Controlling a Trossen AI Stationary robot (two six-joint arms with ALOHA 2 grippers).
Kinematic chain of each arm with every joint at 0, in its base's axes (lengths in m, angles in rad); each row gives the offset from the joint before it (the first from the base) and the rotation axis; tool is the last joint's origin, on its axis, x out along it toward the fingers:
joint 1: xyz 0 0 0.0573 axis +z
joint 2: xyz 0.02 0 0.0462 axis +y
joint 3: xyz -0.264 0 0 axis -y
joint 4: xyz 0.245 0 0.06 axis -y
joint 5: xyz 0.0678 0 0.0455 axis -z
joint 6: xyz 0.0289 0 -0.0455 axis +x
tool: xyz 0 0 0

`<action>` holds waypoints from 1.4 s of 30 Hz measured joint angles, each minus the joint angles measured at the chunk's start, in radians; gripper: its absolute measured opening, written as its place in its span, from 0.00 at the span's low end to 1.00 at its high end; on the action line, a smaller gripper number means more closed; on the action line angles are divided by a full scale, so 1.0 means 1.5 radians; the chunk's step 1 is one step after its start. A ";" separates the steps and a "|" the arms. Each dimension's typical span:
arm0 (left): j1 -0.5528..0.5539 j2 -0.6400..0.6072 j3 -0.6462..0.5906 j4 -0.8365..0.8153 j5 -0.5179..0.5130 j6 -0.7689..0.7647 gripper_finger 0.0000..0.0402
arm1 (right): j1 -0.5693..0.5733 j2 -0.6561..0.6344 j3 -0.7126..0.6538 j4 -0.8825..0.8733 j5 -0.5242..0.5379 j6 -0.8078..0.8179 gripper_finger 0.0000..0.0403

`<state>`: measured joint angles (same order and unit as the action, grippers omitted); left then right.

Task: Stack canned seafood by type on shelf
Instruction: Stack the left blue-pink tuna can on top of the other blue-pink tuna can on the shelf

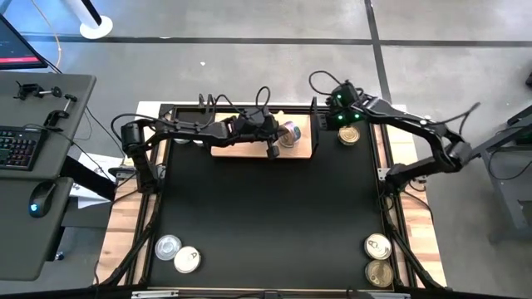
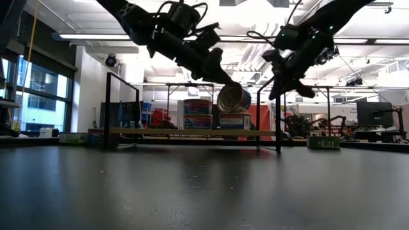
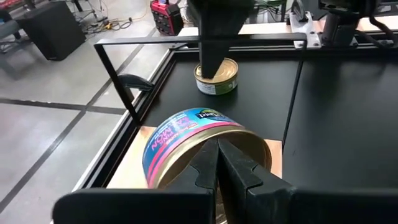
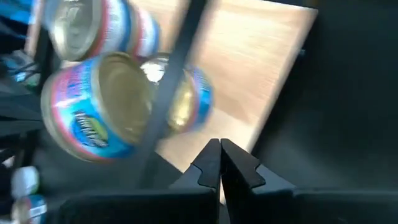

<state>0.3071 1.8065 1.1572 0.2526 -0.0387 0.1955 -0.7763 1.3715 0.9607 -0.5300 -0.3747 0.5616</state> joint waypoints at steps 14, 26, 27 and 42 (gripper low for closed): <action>0.004 0.000 0.000 -0.009 -0.008 0.000 0.00 | -0.143 0.028 -0.076 0.108 -0.261 0.003 0.00; 0.011 0.000 0.000 -0.010 -0.008 0.016 0.00 | -0.078 0.029 -0.255 0.569 -0.194 0.300 0.00; 0.011 0.000 0.000 -0.010 -0.007 0.016 0.00 | -0.071 0.029 -0.258 0.575 -0.179 0.301 0.00; 0.017 0.000 0.000 -0.005 -0.002 0.029 0.00 | -0.030 0.071 -0.259 0.638 -0.117 0.342 0.00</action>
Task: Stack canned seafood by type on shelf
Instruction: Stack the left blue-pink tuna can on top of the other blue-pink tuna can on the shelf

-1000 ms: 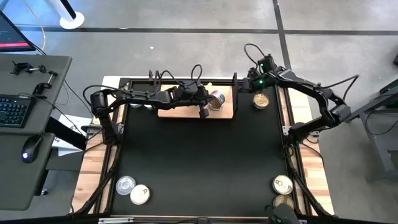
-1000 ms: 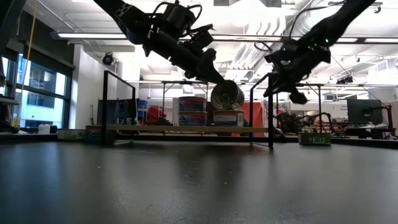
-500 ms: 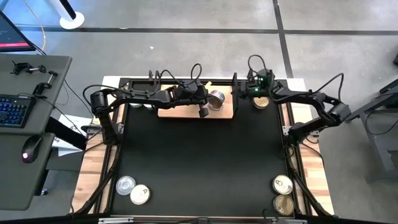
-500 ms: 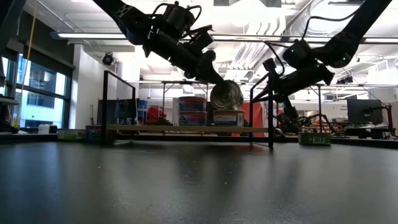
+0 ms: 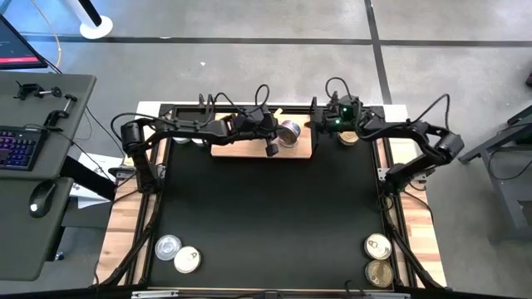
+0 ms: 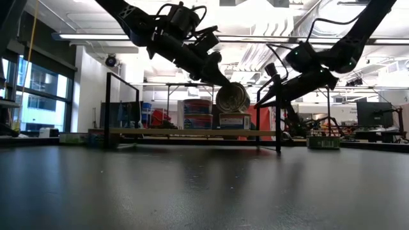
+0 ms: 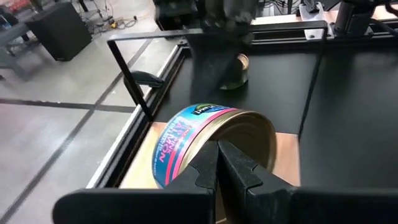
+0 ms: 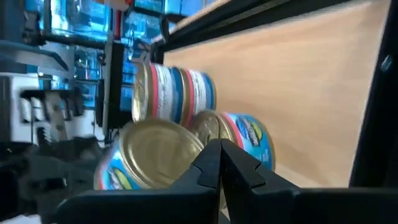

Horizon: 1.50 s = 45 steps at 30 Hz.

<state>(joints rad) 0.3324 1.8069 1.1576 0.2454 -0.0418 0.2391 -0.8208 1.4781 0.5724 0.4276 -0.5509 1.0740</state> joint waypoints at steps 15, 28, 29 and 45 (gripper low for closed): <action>0.003 0.011 0.001 0.032 0.004 0.007 0.00 | 0.025 0.024 0.001 0.053 0.003 0.019 0.00; 0.006 0.040 0.001 0.045 0.004 0.006 0.00 | 0.047 0.024 0.001 0.056 -0.015 0.034 0.00; 0.007 0.040 0.001 0.045 0.004 0.006 0.00 | 0.047 0.024 0.001 0.056 -0.019 0.034 0.00; 0.014 0.040 0.001 0.044 0.014 -0.018 0.00 | 0.037 0.024 0.001 0.052 -0.037 0.041 0.00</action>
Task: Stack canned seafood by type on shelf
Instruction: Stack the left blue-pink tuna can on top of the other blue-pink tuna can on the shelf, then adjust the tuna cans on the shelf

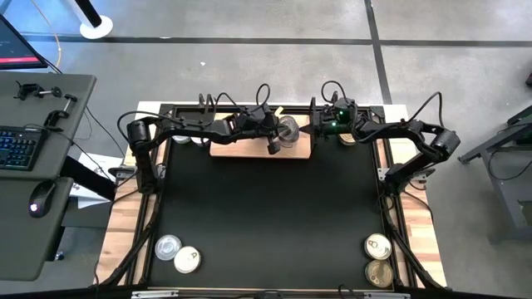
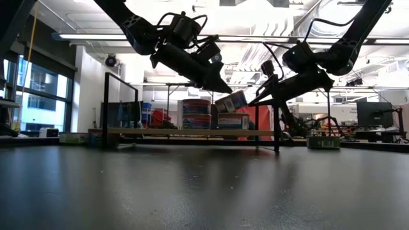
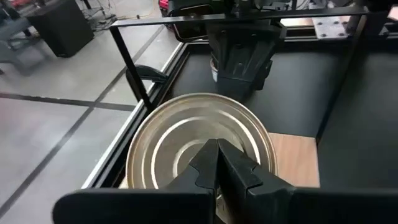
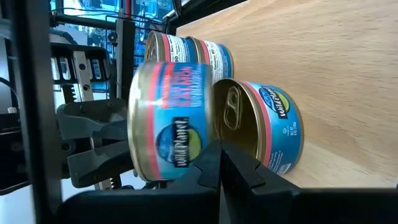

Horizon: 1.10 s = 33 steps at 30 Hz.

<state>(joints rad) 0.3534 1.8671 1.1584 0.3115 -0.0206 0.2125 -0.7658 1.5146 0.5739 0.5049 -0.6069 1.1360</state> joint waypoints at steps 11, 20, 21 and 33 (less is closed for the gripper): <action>-0.002 0.000 0.000 -0.025 0.032 -0.011 0.00 | -0.029 -0.006 0.001 -0.020 -0.027 -0.027 0.00; 0.014 -0.088 0.012 -0.063 0.039 -0.001 0.00 | -0.089 -0.063 0.001 -0.043 -0.025 -0.074 0.00; 0.015 -0.105 0.012 -0.095 0.036 0.004 0.00 | -0.093 -0.067 0.001 -0.045 -0.020 -0.081 0.00; 0.107 -0.203 0.094 -0.628 -0.055 -0.121 0.00 | -0.122 -0.150 0.001 -0.084 0.009 -0.206 0.00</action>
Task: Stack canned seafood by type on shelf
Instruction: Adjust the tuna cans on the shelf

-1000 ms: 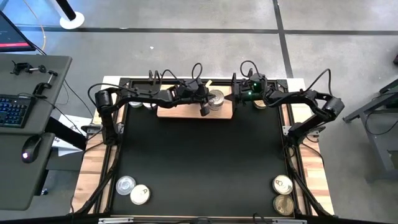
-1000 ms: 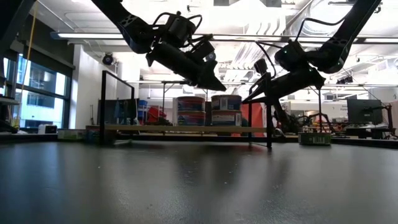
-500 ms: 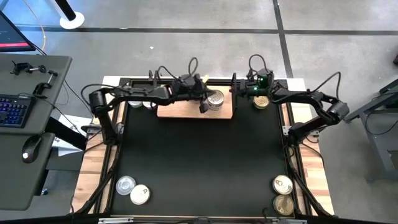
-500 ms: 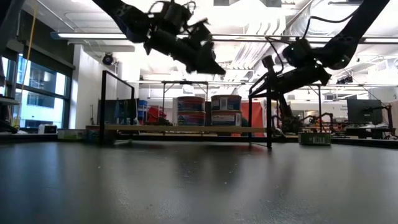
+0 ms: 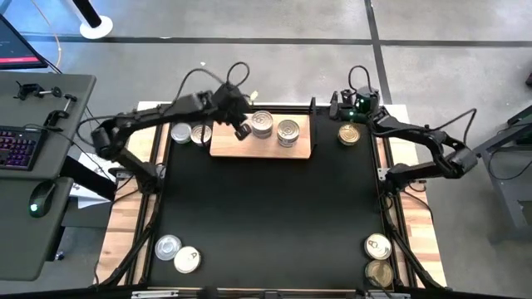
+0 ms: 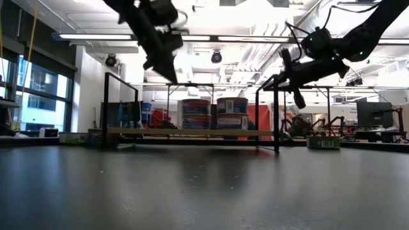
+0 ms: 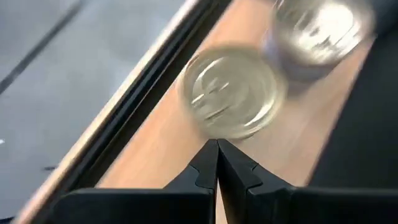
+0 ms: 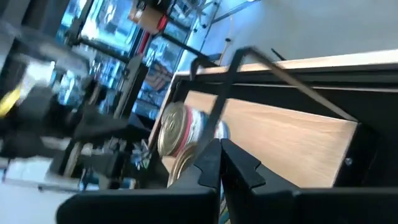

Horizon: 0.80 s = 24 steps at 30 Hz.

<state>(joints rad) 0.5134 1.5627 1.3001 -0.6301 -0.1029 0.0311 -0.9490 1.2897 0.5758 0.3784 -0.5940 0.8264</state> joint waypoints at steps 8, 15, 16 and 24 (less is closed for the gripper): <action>0.088 0.168 0.224 -0.250 0.093 0.445 0.00 | 0.057 -0.015 -0.001 -0.026 -0.021 -0.095 0.00; 0.079 0.231 0.242 -0.292 0.097 0.494 0.00 | 0.084 -0.079 -0.001 -0.141 0.025 -0.207 0.00; 0.076 0.236 0.242 -0.288 0.097 0.491 0.00 | 0.083 -0.083 -0.001 -0.155 0.041 -0.213 0.00; 0.061 0.242 0.242 -0.279 0.097 0.527 0.00 | 0.082 -0.106 0.000 -0.239 0.111 -0.278 0.00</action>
<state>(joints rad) 0.6052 1.9252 1.6634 -1.0490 0.0432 0.8213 -0.8257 1.1306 0.5751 0.0200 -0.4268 0.4088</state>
